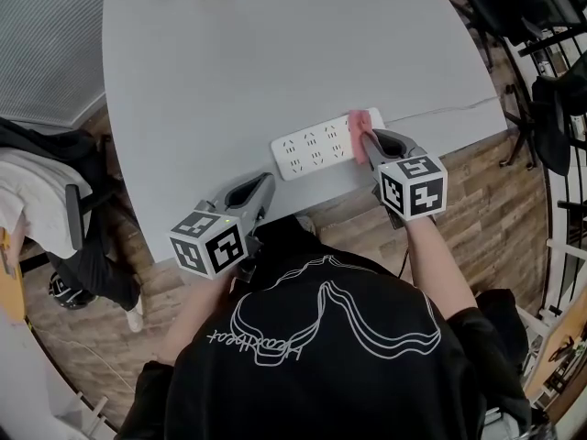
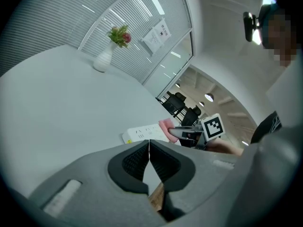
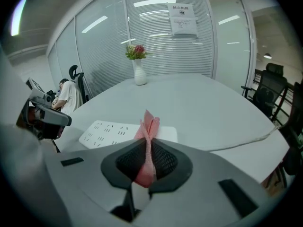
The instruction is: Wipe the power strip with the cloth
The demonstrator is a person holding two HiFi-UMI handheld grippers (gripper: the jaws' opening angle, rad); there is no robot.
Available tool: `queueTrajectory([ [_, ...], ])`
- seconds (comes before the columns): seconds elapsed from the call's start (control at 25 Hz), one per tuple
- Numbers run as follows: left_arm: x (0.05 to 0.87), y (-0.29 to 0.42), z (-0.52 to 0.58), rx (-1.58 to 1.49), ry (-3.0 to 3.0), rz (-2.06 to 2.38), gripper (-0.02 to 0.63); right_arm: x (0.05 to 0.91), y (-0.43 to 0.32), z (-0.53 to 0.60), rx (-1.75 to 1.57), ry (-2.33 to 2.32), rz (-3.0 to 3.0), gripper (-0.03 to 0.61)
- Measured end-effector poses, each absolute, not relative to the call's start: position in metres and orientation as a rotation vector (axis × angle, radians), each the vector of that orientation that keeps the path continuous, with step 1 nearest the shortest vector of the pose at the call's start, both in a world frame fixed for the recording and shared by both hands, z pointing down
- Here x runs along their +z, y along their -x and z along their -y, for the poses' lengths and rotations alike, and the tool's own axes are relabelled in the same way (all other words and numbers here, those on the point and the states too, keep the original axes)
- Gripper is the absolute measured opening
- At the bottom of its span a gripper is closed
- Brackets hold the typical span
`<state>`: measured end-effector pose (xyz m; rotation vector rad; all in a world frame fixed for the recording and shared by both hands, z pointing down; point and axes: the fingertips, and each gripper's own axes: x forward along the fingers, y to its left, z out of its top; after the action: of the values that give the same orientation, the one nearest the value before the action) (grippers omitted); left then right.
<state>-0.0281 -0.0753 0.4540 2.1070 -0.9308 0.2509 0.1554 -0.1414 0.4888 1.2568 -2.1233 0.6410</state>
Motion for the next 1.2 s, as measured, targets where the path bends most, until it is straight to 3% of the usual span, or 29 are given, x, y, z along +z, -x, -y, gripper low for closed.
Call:
queueTrajectory([
  [0.76, 0.415, 0.013, 0.076, 0.282, -2.166, 0.941, 0.014, 0.479, -0.219, 0.147, 0.641, -1.459, 2.011, 0.035],
  [1.2, 0.329, 0.022, 0.041, 0.207, -2.331, 0.895, 0.014, 0.346, -0.165, 0.085, 0.439, -1.539, 2.317, 0.035],
])
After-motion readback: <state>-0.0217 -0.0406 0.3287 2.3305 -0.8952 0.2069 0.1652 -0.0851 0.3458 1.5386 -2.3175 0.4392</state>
